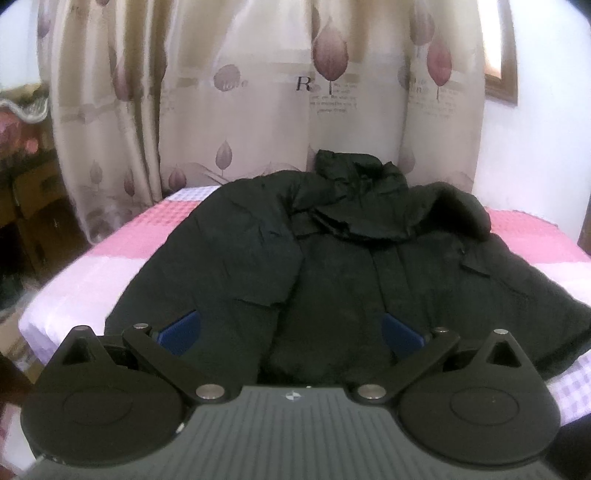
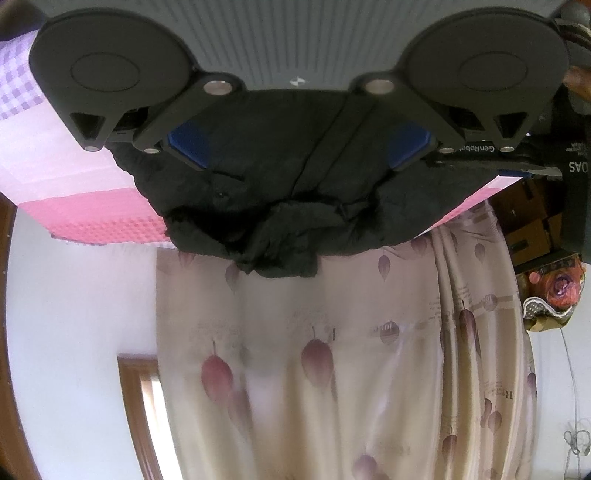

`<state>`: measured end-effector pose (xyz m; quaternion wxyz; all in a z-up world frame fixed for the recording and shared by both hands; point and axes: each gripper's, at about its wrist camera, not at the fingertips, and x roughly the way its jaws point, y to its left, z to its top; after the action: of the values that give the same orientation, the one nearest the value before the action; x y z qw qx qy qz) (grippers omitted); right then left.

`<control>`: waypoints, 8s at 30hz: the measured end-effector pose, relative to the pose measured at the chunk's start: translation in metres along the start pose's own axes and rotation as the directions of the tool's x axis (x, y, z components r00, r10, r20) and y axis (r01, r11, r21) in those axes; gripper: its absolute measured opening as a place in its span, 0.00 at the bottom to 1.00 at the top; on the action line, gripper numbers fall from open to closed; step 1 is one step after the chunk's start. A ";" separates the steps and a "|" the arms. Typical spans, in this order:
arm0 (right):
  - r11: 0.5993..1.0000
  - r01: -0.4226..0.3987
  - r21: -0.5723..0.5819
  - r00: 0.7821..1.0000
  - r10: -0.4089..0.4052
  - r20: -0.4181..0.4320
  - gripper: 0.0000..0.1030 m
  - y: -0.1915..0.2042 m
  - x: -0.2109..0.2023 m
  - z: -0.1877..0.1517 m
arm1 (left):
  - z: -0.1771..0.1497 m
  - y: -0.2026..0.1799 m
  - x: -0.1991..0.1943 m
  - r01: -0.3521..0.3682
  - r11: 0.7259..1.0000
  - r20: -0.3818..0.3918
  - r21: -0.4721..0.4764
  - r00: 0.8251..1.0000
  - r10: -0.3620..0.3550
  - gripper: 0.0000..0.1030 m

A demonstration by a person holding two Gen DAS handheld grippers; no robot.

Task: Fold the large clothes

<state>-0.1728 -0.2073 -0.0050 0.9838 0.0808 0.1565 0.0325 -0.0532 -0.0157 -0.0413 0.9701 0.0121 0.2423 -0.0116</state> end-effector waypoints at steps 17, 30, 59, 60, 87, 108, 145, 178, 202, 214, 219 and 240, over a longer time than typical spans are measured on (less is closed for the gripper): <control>0.999 0.003 0.034 1.000 -0.002 -0.009 1.00 -0.004 0.001 -0.004 | -0.052 0.148 -0.032 0.024 0.896 -0.034 -0.444 0.998 -0.044 0.98; 1.000 -0.019 0.011 0.999 0.019 -0.033 1.00 0.002 0.006 -0.005 | -0.057 0.179 0.020 0.098 0.903 -0.088 -0.418 0.985 -0.148 0.26; 0.996 -0.044 -0.077 0.988 0.032 -0.148 1.00 0.000 0.073 0.017 | 0.197 0.343 0.155 -0.574 0.715 0.088 -0.399 0.752 0.653 0.00; 0.995 -0.049 -0.089 0.988 0.035 -0.151 1.00 -0.001 0.076 0.021 | 0.195 0.347 0.159 -0.575 0.714 0.080 -0.401 0.754 0.652 0.00; 0.709 -0.004 -0.705 0.982 -0.130 -0.136 0.09 0.010 0.362 0.074 | 0.029 0.116 0.177 -0.004 0.984 0.079 -0.177 0.997 0.018 0.87; 0.757 0.641 0.123 0.762 -0.609 -0.220 0.26 -0.464 0.239 0.082 | 0.027 0.104 0.168 -0.073 0.992 0.061 -0.102 0.995 0.079 0.94; 0.931 -0.101 0.350 0.935 0.209 -0.287 0.11 -0.211 0.071 -0.049 | -0.007 0.185 0.057 0.224 0.958 -0.133 -0.181 0.959 -0.249 0.16; 0.892 0.012 0.451 0.971 0.097 -0.217 0.76 -0.233 0.083 -0.021 | 0.195 0.197 0.374 0.389 0.899 -0.305 -0.202 0.847 -0.436 0.73; 0.892 -0.017 0.452 0.965 0.133 -0.225 0.77 -0.215 0.122 -0.016 | 0.181 0.130 0.401 -0.077 0.984 -0.124 0.163 0.987 0.098 0.54; 0.706 0.017 0.708 0.998 0.029 -0.052 0.88 -0.345 0.093 -0.016 | 0.178 0.103 0.237 0.073 0.997 0.263 0.023 0.962 -0.077 1.00; 0.605 0.091 0.791 0.994 -0.105 -0.033 0.88 -0.421 0.105 -0.027 | 0.118 0.081 0.196 0.242 0.969 0.221 -0.049 0.949 -0.226 1.00; 0.464 0.286 0.838 0.926 -0.359 -0.117 0.11 -0.532 0.186 -0.031 | 0.050 0.079 0.229 0.228 0.948 0.001 -0.223 0.972 -0.234 1.00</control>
<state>0.0145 -0.7096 -0.1804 0.8142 0.5147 0.1275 -0.2364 0.1745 0.0580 -0.1035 0.9541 -0.1246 0.2543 -0.0977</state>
